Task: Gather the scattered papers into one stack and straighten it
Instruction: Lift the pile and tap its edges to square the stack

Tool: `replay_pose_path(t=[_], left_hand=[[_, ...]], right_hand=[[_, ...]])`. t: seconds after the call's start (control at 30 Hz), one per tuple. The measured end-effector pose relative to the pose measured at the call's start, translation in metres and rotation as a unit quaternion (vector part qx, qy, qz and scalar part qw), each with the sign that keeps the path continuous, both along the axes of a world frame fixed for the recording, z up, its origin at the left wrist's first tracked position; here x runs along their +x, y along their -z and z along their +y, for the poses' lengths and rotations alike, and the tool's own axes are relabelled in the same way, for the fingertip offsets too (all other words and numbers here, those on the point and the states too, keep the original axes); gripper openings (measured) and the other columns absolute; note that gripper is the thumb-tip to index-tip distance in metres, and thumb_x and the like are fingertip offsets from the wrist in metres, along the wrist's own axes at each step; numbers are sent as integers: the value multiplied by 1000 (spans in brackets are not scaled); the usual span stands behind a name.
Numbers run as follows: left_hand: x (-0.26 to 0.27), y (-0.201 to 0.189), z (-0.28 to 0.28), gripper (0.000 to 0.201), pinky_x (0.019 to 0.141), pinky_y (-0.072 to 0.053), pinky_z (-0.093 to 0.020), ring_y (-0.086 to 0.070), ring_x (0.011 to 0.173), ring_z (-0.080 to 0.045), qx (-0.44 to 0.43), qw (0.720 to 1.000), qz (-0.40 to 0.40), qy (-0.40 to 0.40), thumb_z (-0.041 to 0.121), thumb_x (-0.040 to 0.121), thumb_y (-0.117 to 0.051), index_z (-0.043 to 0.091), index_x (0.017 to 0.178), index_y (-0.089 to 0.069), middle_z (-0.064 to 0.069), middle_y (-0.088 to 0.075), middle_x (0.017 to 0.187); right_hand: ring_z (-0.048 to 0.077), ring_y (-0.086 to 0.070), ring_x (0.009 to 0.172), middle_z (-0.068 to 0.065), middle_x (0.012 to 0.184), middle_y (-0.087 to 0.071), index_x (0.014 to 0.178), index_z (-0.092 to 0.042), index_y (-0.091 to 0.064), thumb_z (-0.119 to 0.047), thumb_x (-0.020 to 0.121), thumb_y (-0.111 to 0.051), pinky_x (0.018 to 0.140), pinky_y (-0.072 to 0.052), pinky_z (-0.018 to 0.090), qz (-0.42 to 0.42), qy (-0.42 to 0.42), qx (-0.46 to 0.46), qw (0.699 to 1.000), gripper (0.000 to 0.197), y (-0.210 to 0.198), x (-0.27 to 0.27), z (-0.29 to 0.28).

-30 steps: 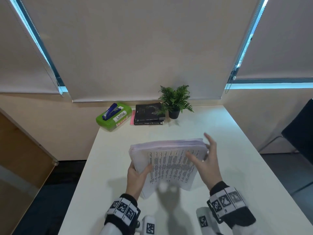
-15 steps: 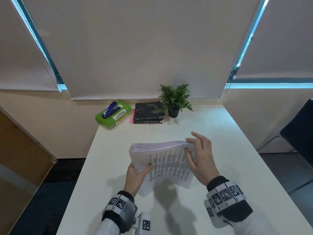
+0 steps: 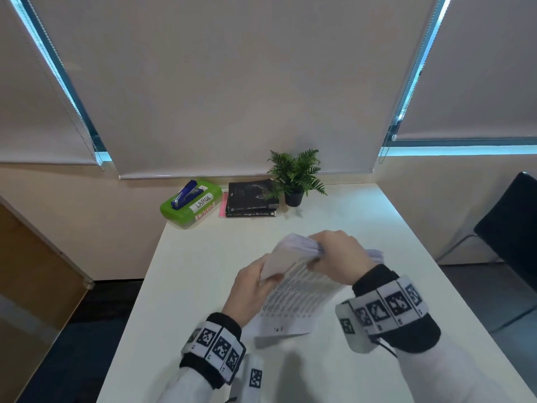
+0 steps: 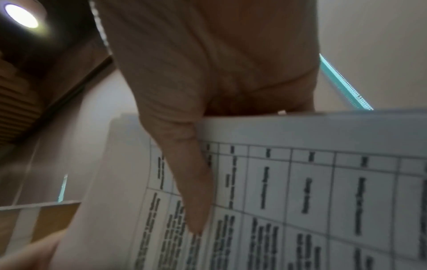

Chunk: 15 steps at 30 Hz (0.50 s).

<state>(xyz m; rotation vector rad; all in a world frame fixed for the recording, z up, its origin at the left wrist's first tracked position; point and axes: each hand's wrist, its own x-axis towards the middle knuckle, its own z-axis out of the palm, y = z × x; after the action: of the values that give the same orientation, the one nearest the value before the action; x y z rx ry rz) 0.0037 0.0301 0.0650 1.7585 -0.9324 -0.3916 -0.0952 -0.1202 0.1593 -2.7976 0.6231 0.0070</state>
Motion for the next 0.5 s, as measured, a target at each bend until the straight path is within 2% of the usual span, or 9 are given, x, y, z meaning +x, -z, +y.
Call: replay_pose_path(t=[0.03,0.07,0.13,0.2,0.27,0.33,0.4,0.43,0.5], left_hand=[[1,-6,-1,18,66,-46,-23,-59,74,0,8,999,-35,8,18,86,-66,34,91,-60,10,-66,82],[2,-11,0,9,64,-46,-26,-59,74,-7,20,998,-60,10,23,85,-66,26,92,-61,7,-66,81],[8,-17,8,20,58,-42,-28,-56,67,-14,75,989,-124,1,35,83,-66,18,85,-55,5,-62,73],[18,-18,23,34,58,-40,-30,-54,65,-17,184,962,-201,-23,47,79,-65,18,79,-49,3,-60,69],[28,-15,43,37,59,-40,-32,-55,66,-19,256,942,-208,-55,50,74,-67,17,80,-52,2,-61,71],[37,-8,61,25,64,-45,-32,-61,70,-20,213,970,-91,-71,36,72,-74,19,81,-59,0,-66,75],[39,1,70,21,72,-47,-29,-66,82,-18,102,989,78,-72,20,73,-78,13,82,-60,-3,-69,89],[37,4,70,24,77,-46,-28,-66,91,-17,55,985,148,-67,17,73,-77,10,86,-58,-3,-69,98],[29,10,66,31,83,-45,-30,-61,102,-19,1,968,243,-57,16,72,-71,9,96,-52,-3,-66,107]], right_hand=[[19,-60,75,-1,80,-66,79,-25,-59,-18,80,-63,66,-45,27,-9,1,22,1000,7,1,-2,-3],[18,-58,70,-2,74,-64,71,-26,-58,-20,81,-64,63,-44,27,-26,3,52,998,12,5,-6,-7],[15,-53,63,-5,64,-60,61,-28,-54,-22,81,-68,58,-39,25,-75,20,125,989,25,19,-18,-17],[15,-56,63,-2,65,-64,64,-21,-62,-21,79,-71,56,-39,21,-130,66,195,970,17,38,-34,-30],[20,-63,69,7,73,-71,75,-8,-70,-19,76,-75,63,-48,26,-173,128,274,938,12,60,-51,-44],[29,-69,79,13,82,-74,83,-2,-72,-12,76,-74,74,-56,37,-206,178,364,891,13,77,-66,-51],[33,-70,87,15,87,-75,91,2,-71,-5,77,-71,68,-58,31,-231,201,446,841,16,86,-76,-47],[33,-69,89,14,90,-75,94,3,-71,-6,75,-72,65,-57,27,-238,204,478,821,20,91,-79,-44],[33,-69,91,14,94,-74,97,2,-70,-17,67,-79,71,-56,30,-245,203,517,795,36,102,-83,-38]])
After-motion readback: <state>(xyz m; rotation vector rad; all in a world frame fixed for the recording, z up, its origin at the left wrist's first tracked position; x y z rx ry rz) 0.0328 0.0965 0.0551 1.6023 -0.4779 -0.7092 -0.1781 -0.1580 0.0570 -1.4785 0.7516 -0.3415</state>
